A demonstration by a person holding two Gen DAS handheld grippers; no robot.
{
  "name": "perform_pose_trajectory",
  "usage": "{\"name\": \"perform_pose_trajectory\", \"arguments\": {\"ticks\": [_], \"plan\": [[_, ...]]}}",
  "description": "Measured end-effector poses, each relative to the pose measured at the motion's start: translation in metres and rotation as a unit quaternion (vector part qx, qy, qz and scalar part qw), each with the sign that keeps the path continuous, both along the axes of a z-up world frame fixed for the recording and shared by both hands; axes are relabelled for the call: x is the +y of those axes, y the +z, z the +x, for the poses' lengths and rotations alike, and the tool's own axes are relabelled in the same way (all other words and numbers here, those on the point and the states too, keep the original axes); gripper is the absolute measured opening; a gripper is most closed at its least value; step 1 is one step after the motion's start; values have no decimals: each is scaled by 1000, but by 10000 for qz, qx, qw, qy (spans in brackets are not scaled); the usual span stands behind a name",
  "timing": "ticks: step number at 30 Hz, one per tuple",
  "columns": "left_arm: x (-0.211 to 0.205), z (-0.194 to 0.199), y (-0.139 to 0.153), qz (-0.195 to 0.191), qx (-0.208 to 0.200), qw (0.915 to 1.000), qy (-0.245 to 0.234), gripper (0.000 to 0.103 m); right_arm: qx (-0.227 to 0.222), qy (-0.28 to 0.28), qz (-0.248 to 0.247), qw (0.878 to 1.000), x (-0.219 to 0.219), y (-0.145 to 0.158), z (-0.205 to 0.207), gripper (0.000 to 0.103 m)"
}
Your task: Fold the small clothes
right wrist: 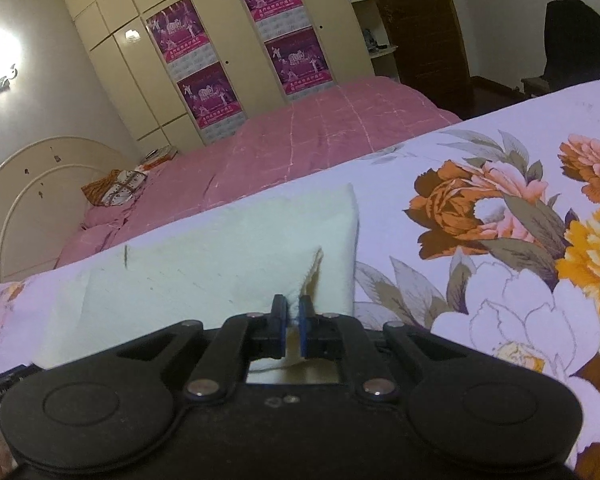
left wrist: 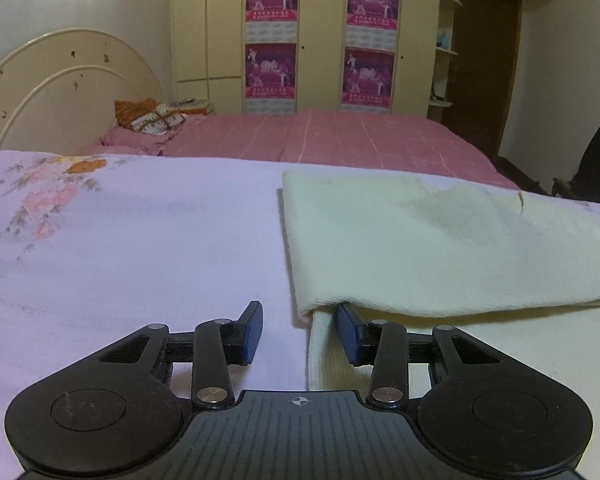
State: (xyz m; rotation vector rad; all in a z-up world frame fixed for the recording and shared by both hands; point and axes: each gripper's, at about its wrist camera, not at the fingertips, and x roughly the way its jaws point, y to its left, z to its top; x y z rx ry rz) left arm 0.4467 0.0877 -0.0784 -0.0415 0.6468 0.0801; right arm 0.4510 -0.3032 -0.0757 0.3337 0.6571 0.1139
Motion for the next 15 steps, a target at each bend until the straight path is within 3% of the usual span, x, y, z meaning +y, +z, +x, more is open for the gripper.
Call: {"name": "perform_pose_trajectory", "arguments": {"ticks": [6, 8, 15], "plan": [[-3, 1, -5, 21, 37, 10000, -27, 41, -366, 79, -282, 9989, 4, 9, -8, 7], [-3, 1, -3, 15, 32, 10000, -29, 41, -10, 128, -473, 9988, 7, -4, 1, 7], [-6, 7, -7, 14, 34, 10000, 10, 41, -304, 229, -267, 9989, 16, 14, 6, 7]]}}
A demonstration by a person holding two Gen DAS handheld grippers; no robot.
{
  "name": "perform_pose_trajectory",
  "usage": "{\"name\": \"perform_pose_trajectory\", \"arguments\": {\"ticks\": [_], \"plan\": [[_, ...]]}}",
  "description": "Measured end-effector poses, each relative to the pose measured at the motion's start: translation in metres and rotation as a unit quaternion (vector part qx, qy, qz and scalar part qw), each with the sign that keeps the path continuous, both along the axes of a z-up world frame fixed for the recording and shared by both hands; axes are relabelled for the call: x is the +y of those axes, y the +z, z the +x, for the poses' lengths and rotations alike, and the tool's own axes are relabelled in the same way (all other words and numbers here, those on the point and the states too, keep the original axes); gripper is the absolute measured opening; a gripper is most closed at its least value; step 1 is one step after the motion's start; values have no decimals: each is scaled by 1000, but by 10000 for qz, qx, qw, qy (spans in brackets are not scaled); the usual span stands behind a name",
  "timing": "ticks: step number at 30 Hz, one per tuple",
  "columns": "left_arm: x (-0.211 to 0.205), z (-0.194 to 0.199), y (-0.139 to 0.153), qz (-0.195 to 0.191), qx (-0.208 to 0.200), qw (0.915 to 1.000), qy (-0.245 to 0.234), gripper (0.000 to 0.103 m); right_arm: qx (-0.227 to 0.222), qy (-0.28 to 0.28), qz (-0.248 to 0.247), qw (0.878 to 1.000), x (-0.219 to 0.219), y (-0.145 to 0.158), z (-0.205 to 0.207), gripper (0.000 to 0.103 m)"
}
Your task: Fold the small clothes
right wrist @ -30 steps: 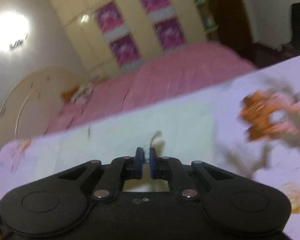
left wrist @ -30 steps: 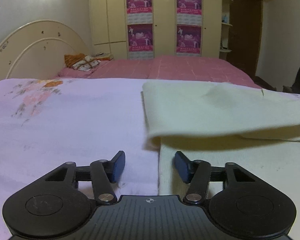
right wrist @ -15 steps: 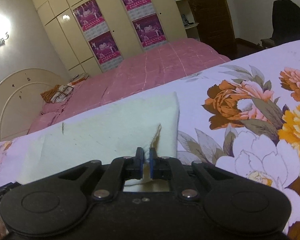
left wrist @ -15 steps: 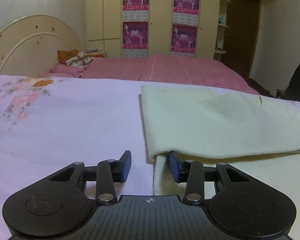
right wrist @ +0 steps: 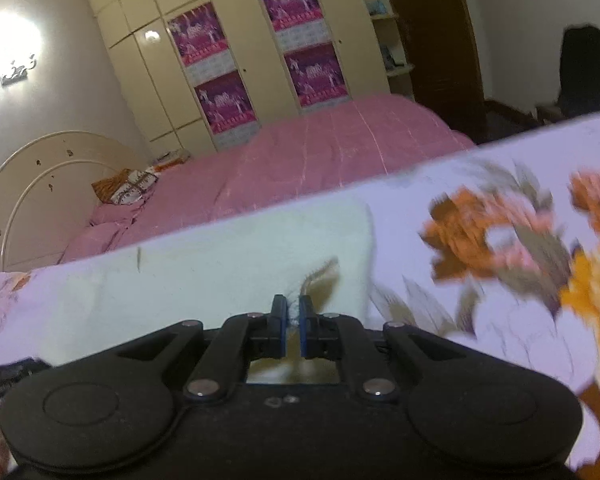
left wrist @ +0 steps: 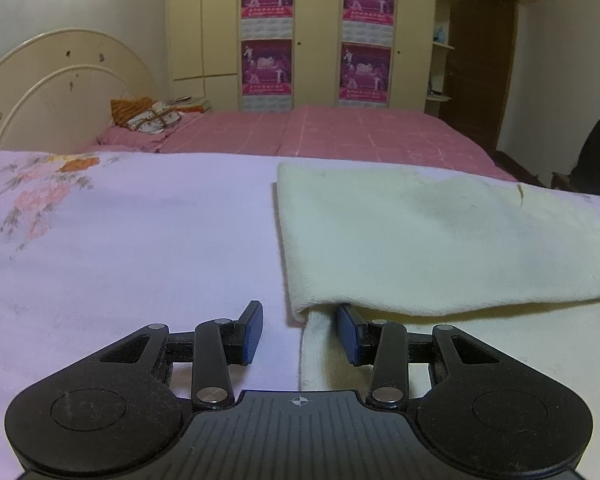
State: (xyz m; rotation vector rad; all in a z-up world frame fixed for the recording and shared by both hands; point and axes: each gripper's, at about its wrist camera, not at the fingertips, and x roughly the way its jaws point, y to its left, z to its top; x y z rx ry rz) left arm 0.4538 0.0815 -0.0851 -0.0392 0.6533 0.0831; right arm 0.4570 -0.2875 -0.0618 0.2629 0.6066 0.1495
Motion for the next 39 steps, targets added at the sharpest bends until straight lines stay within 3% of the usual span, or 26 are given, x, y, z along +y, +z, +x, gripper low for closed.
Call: {"name": "perform_pose_trajectory", "arguments": {"ticks": [3, 6, 9, 11, 14, 18, 23, 28, 35, 39], "plan": [[-4, 1, 1, 5, -31, 10000, 89, 41, -324, 394, -106, 9986, 33, 33, 14, 7], [-2, -3, 5, -11, -330, 9991, 284, 41, -1356, 962, -137, 9860, 64, 93, -5, 7], [3, -2, 3, -174, -349, 9984, 415, 41, -2023, 1003, -44, 9742, 57, 126, -28, 7], [3, 1, -1, -196, -269, 9987, 393, 41, -1713, 852, -340, 9809, 44, 105, -23, 7], [3, 0, -3, -211, -233, 9989, 355, 41, -243, 522, -455, 9973, 23, 37, 8, 7], [-3, -1, -2, -170, -169, 9995, 213, 41, 87, 431, -392, 9983, 12, 1, 7, 7], [-19, -20, 7, -208, -275, 9993, 139, 41, -54, 361, -401, 9985, 10, 10, 3, 7], [-69, -35, 15, -226, -349, 9975, -576, 41, -460, 525, -422, 9967, 14, 41, 1, 7], [-130, -16, 20, -657, -367, 9870, -1421, 41, -1112, 971, -366, 9884, 48, 96, 6, 7], [-144, 7, 16, -561, -392, 9854, -1557, 41, -1340, 1238, -419, 9823, 59, 119, 5, 7]]}}
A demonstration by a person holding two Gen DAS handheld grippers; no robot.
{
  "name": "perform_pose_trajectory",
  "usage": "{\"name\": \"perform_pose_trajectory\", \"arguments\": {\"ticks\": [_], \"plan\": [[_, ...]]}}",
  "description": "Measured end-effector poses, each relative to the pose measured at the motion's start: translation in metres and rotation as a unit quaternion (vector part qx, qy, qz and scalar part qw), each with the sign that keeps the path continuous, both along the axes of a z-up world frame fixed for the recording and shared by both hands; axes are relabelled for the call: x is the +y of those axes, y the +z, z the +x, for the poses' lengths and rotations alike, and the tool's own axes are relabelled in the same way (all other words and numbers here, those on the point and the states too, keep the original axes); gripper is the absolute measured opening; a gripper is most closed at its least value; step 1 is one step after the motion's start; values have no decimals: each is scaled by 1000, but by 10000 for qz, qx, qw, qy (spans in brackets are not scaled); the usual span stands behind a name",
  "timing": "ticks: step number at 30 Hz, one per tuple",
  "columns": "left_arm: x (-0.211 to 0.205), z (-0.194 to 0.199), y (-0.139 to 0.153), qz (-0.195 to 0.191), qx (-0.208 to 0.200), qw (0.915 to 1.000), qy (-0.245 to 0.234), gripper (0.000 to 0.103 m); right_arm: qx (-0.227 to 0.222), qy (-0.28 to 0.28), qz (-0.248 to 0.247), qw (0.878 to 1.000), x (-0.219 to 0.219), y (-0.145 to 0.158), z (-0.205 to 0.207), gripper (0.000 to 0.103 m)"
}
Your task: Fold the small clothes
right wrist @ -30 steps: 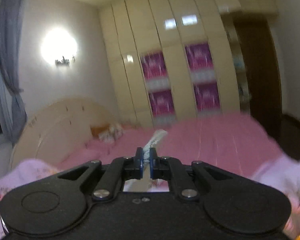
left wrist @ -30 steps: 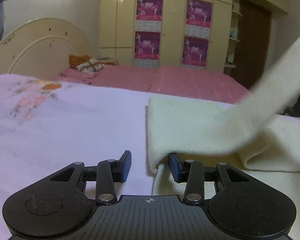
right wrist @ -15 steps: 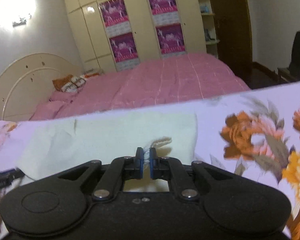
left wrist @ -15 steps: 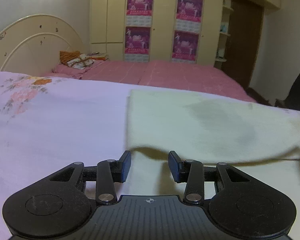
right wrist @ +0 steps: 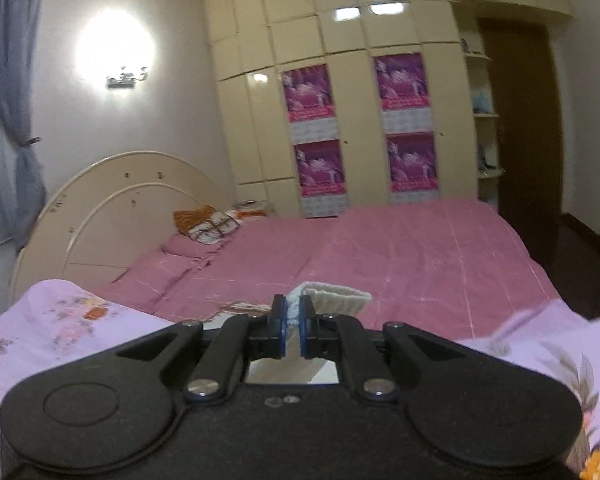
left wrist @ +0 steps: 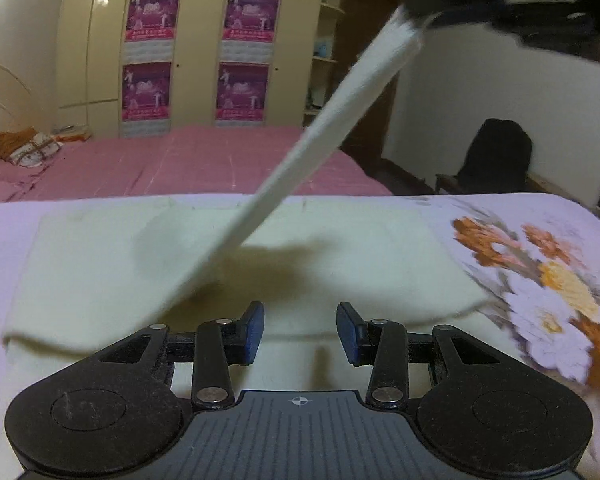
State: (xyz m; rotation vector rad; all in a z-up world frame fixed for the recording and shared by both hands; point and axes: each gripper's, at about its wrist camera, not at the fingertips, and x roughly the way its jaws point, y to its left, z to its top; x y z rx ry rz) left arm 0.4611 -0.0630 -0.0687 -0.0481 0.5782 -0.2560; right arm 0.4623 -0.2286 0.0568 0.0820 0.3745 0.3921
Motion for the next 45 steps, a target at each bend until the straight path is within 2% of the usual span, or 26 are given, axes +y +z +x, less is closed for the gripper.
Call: {"name": "perform_pose_trajectory", "arguments": {"ticks": [3, 5, 9, 12, 14, 16, 18, 20, 21, 23, 24, 27, 28, 31, 34, 35, 37, 39, 40, 43, 45], "plan": [[12, 25, -12, 260, 187, 9987, 407, 41, 32, 5, -50, 10000, -4, 0, 2, 7], [29, 25, -10, 326, 42, 9966, 749, 41, 145, -66, -11, 9999, -11, -5, 3, 7], [57, 16, -8, -18, -144, 9918, 1266, 41, 234, -165, 128, 9995, -23, -12, 2, 7], [55, 5, -13, -87, -220, 9904, 1362, 41, 294, -202, 223, 9991, -25, -16, -3, 7], [53, 4, -17, -144, -170, 9906, 1349, 41, 307, -198, 226, 9991, -25, -16, -3, 7], [46, 6, -15, -45, -282, 9910, 1305, 41, 261, -153, 203, 9993, -22, -12, -3, 7], [44, 10, -7, 38, -400, 9918, 1213, 42, 100, -102, 207, 9997, -21, -1, -6, 7], [51, 15, -2, 31, -362, 9905, 1324, 41, -42, -74, 253, 9996, -22, 10, -8, 7], [55, 16, -3, 7, -279, 9901, 1378, 41, -101, -69, 263, 9996, -24, 13, -10, 7], [62, 20, -21, 74, 352, 9886, 1464, 41, -235, -77, 212, 9995, -29, 12, -13, 7], [65, 14, -27, 63, 281, 9892, 1437, 42, -146, -191, 131, 9996, -32, 3, -10, 7], [63, 9, -27, 57, 178, 9894, 1440, 42, 812, -561, 73, 9951, -45, -43, 15, 7], [61, 9, -27, 125, 170, 9896, 1424, 42, 956, -572, 72, 9937, -47, -55, 18, 7], [54, 7, -26, 190, 64, 9910, 1323, 42, 1057, -545, 15, 9929, -45, -67, 21, 7], [46, 2, -16, 293, -149, 9925, 1179, 42, 944, -504, -96, 9942, -40, -62, 23, 7], [50, 6, -12, 287, -177, 9914, 1262, 42, 913, -498, -84, 9945, -39, -59, 23, 7], [68, 7, -12, -101, -137, 9872, 1586, 42, 733, -493, -51, 9961, -39, -47, 20, 7], [79, 9, -18, -317, 37, 9853, 1675, 42, 607, -547, 5, 9967, -44, -42, 15, 7], [79, 11, -23, -272, 162, 9864, 1613, 42, 651, -608, -10, 9960, -47, -46, 16, 7], [68, 7, -20, -43, -86, 9905, 1371, 42, 1191, -801, -173, 9895, -51, -76, 26, 7], [61, 9, -14, 90, -281, 9919, 1233, 42, 1196, -735, -108, 9900, -49, -82, 23, 7]]}}
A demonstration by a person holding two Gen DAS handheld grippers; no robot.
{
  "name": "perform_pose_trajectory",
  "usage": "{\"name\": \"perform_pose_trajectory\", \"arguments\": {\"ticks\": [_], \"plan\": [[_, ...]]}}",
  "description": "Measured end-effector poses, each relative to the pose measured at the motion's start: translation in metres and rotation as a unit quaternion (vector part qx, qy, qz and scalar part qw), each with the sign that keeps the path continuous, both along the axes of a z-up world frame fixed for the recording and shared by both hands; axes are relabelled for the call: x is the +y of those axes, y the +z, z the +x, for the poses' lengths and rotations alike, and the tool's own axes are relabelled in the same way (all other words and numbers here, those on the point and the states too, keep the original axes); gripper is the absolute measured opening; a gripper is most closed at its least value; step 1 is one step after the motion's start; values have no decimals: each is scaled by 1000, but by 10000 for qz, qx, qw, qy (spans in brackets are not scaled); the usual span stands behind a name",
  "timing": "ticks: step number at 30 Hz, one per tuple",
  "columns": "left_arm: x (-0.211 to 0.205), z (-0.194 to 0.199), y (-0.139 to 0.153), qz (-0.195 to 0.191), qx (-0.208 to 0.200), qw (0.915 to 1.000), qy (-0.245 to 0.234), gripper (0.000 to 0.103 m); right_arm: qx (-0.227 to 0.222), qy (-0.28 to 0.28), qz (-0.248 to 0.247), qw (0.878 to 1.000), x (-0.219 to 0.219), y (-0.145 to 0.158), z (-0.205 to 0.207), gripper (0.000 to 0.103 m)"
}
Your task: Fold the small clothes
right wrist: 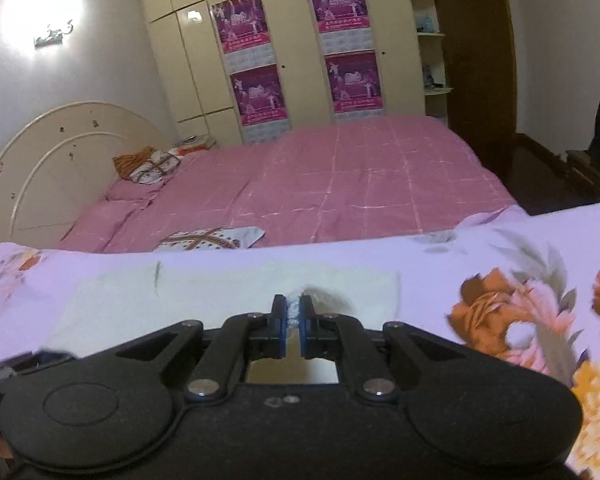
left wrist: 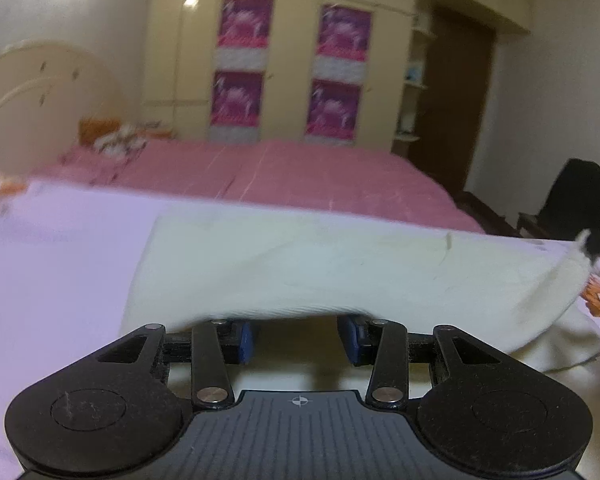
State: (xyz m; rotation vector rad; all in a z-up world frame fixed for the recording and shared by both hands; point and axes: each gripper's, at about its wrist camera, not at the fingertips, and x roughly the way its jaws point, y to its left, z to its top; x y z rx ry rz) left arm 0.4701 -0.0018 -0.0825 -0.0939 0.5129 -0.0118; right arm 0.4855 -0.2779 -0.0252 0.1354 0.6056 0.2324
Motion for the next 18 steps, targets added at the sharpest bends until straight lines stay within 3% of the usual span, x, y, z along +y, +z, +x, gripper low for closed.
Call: {"name": "perform_pose_trajectory", "arguments": {"ticks": [4, 6, 9, 13, 14, 15, 16, 18], "plan": [[11, 3, 3, -69, -109, 9992, 382, 42, -347, 83, 173, 9992, 2, 16, -11, 7], [14, 11, -13, -27, 437, 9985, 322, 42, -411, -48, 210, 9989, -6, 15, -16, 7], [5, 9, -2, 171, -5, 9997, 153, 42, 290, -269, 123, 9991, -17, -13, 1, 7], [-10, 34, 11, 396, -195, 9987, -268, 42, -65, -98, 306, 9995, -15, 4, -6, 7], [-10, 45, 10, 410, -69, 9982, -433, 43, -155, -74, 341, 9993, -14, 10, -7, 7], [-10, 58, 6, 508, 221, 9970, -533, 53, -234, -65, 330, 9992, -14, 15, -8, 7], [-10, 70, 3, 704, 475, 9955, -419, 54, -311, -75, 322, 9990, -15, 19, -8, 7], [-3, 67, 1, 622, 322, 9971, -312, 54, -318, -127, 298, 9990, -18, 19, -4, 7]]}}
